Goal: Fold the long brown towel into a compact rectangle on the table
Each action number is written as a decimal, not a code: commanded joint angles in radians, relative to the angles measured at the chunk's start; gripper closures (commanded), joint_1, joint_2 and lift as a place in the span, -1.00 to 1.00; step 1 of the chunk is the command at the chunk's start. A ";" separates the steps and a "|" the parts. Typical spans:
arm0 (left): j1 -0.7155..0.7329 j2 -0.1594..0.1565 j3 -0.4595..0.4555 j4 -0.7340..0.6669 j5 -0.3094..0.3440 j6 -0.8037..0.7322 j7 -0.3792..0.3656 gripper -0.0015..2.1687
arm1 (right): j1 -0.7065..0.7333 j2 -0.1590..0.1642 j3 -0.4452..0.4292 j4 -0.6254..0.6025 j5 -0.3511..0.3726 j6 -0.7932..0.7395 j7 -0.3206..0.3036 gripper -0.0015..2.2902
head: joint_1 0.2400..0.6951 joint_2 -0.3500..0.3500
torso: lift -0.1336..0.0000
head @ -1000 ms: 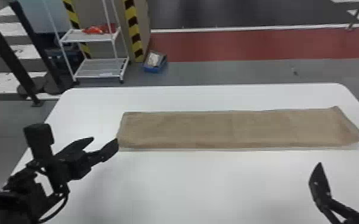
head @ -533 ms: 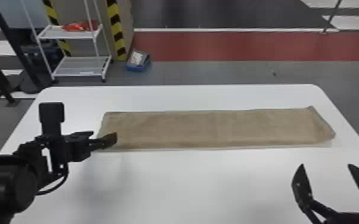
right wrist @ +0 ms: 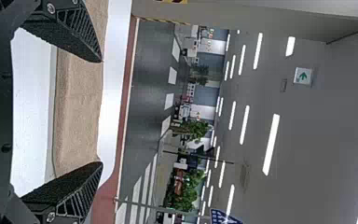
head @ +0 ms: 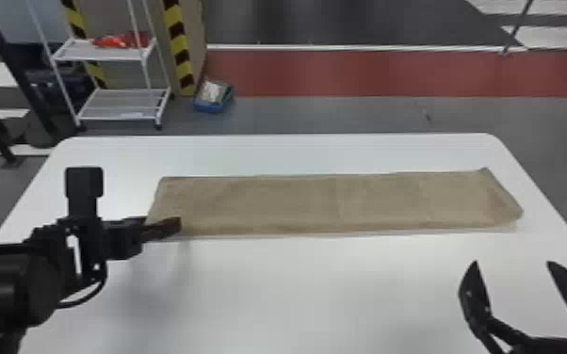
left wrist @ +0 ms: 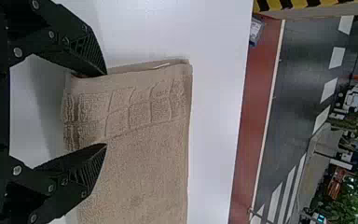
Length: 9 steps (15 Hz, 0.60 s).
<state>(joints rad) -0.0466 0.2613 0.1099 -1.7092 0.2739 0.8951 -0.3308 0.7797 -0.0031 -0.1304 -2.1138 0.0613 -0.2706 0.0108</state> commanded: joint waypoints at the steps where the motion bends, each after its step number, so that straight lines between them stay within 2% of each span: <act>1: -0.002 -0.002 0.004 0.006 -0.030 0.000 -0.040 0.33 | 0.000 0.004 0.000 0.000 0.000 0.000 0.000 -0.91 | 1.00 -0.01 | -0.84; 2: -0.001 -0.004 0.007 0.006 -0.030 0.000 -0.048 0.69 | 0.001 0.004 0.000 0.000 0.000 0.000 0.000 -0.91 | 1.00 -0.01 | -0.84; 3: 0.001 -0.005 0.011 0.005 -0.030 0.000 -0.054 0.74 | 0.000 0.004 0.000 0.002 0.000 0.000 0.000 -0.91 | 1.00 -0.02 | -0.84; 7: 0.059 -0.013 0.108 -0.061 -0.012 -0.003 -0.154 0.74 | 0.000 0.004 -0.002 0.005 0.000 0.000 -0.002 -0.91 | 1.00 -0.01 | -0.84; 9: 0.096 -0.008 0.177 -0.104 0.001 0.000 -0.232 0.74 | -0.002 0.004 -0.002 0.008 0.000 0.000 -0.005 -0.91 | 1.00 0.01 | -0.84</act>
<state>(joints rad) 0.0237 0.2490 0.2382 -1.7835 0.2650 0.8941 -0.5340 0.7792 -0.0031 -0.1320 -2.1081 0.0613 -0.2706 0.0072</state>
